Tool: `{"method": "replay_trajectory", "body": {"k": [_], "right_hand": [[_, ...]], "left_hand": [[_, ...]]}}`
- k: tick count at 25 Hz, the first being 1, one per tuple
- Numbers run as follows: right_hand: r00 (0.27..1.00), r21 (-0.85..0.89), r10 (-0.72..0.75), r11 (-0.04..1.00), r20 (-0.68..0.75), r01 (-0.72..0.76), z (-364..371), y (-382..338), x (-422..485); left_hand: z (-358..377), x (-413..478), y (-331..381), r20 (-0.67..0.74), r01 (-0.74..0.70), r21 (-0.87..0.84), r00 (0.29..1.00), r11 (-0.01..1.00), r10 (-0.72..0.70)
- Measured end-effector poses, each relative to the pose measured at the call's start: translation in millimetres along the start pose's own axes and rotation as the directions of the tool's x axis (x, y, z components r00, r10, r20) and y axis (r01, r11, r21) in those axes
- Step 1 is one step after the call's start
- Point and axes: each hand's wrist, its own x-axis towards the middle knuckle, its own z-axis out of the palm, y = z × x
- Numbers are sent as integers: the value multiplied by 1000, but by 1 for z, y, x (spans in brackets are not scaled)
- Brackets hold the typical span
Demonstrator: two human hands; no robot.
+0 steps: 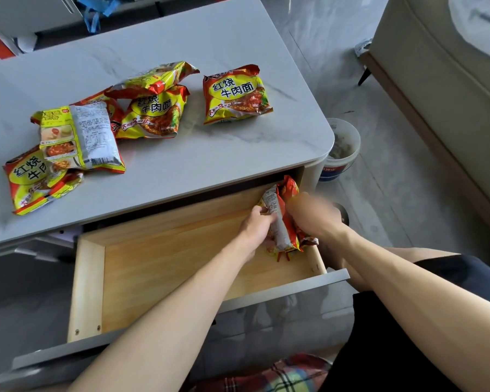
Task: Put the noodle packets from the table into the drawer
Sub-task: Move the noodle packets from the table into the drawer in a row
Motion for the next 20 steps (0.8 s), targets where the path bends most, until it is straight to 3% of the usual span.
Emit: {"method": "replay_trajectory", "body": {"k": [6,9,13,17,20], "right_hand": [[993,99,29,994,116,-40,-4,9,-6],[999,94,15,995,31,-18,-14,7,-15],[974,42,-193,979,-116,199,-47,-13,-25],[957,222,-271,931,-108,289,-88,-60,-11],[975,430,-220,877,-42,216,-101,-99,15]], "left_hand": [[-2,-9,-1,72,50,-135,997,990,-41],[-3,-17,-1,64,55,-144,997,988,-46],[-26,-35,17,27,9,-31,1000,999,-8],[-74,-60,52,-20,-210,32,977,977,211],[-129,-68,88,-213,-422,212,860,881,463]]}}
